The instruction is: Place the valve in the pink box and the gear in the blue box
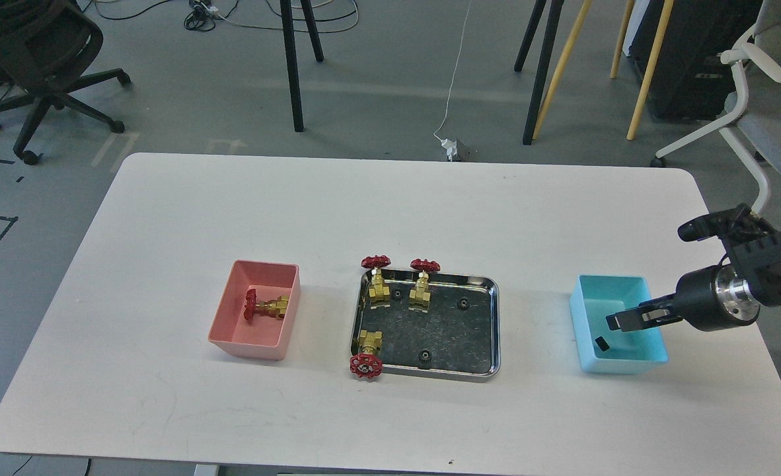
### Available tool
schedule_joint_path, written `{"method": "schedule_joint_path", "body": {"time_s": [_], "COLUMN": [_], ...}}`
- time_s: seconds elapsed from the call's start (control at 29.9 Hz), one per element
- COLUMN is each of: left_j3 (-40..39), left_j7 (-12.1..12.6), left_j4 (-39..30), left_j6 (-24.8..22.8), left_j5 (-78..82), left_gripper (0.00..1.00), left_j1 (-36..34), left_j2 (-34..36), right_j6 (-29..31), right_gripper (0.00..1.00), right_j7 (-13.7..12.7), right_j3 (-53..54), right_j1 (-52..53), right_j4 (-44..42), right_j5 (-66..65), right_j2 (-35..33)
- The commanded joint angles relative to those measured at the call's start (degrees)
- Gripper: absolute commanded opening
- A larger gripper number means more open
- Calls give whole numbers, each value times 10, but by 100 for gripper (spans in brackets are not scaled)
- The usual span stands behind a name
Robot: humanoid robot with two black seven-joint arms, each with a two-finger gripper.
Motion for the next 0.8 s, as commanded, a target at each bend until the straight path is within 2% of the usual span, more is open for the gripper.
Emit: {"method": "schedule_joint_path", "body": {"time_s": [0.0,0.13,0.23,0.37,0.47,0.53,0.67,0.77], "left_j3": [2,23,69,129,146,153,169,195], "left_j7": [3,21,27,30,36,42,61,58], "left_j4": [0,-4,-10,-25,-25,-25,-25,-25], "left_j6": [-1,-10,-16,-24,-25,-26,-26,-26], "left_j5": [1,2,3,3,3,3,4,27], "left_gripper": [98,98,98,98,98,99,99,99], "left_j1": [2,3,-1,-4,-3,-1,1,0], "left_j2": [0,0,-2,-14,-22,-28,-54,-75], "right_j6": [0,0,0,0,0,-63,-240,-338], "right_gripper": [94,95,95,94,94,94,94,95], "right_j7": [-6,-14,-31,-67,-86,-110,-154,-188], "right_j3": [40,123,200,281,327,354,409,445], "right_j1": [1,12,14,19,23,26,33,34], "right_j4": [-2,-8,-59,-152,-219,-265,-341,-404], "right_j5": [53,159,272,392,452,473,504,523], "right_j2": [2,1,6,70,118,148,236,293]}}
